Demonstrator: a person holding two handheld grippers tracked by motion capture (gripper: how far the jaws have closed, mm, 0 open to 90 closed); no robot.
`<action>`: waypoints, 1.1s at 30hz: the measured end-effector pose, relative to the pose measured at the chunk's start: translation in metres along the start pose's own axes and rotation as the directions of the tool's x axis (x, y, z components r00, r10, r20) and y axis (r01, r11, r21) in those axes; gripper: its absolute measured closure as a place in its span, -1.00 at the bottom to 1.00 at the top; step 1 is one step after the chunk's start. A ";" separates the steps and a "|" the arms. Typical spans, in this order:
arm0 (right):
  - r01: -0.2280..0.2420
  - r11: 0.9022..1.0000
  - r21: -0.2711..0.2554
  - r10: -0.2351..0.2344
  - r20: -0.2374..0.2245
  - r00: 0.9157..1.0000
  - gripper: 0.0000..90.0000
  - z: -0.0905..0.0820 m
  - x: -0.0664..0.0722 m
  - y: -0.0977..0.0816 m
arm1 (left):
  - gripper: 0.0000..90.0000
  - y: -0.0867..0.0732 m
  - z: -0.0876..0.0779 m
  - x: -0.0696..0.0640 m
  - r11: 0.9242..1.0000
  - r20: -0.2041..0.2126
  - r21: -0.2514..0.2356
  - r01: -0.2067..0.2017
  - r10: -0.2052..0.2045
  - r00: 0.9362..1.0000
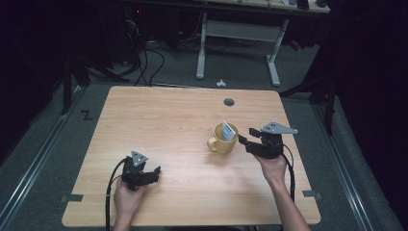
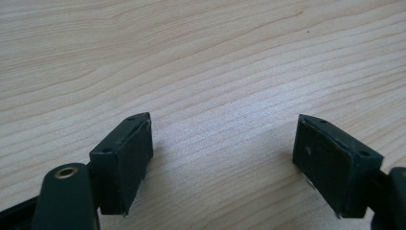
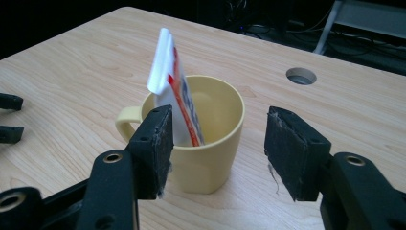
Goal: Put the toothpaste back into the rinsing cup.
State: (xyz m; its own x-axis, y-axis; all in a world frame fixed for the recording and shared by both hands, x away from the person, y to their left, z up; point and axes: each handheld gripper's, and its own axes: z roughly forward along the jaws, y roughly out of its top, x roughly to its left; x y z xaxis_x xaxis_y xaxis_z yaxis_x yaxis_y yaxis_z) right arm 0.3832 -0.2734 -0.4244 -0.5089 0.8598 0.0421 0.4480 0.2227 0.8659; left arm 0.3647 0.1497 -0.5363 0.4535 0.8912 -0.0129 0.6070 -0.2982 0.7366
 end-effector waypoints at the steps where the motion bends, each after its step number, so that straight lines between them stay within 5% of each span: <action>1: 0.001 1.000 0.000 -0.001 0.003 1.000 -0.03 -0.001 -0.001 -0.001 | -0.51 0.000 0.000 0.000 1.000 0.000 0.001 -0.001 0.001 1.000; 33: -0.021 0.999 -0.028 0.022 0.039 0.999 -0.02 -0.025 -0.012 -0.007 | -0.51 0.000 0.000 0.000 1.000 0.000 0.000 0.000 0.000 1.000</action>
State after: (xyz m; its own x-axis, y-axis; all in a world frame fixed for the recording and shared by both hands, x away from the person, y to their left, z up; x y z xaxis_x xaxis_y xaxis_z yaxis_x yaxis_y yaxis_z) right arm 0.3675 -0.2965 -0.4182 -0.4698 0.8818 0.0418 0.4380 0.1918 0.8783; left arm 0.3647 0.1496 -0.5363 0.4530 0.8914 -0.0128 0.6071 -0.2979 0.7366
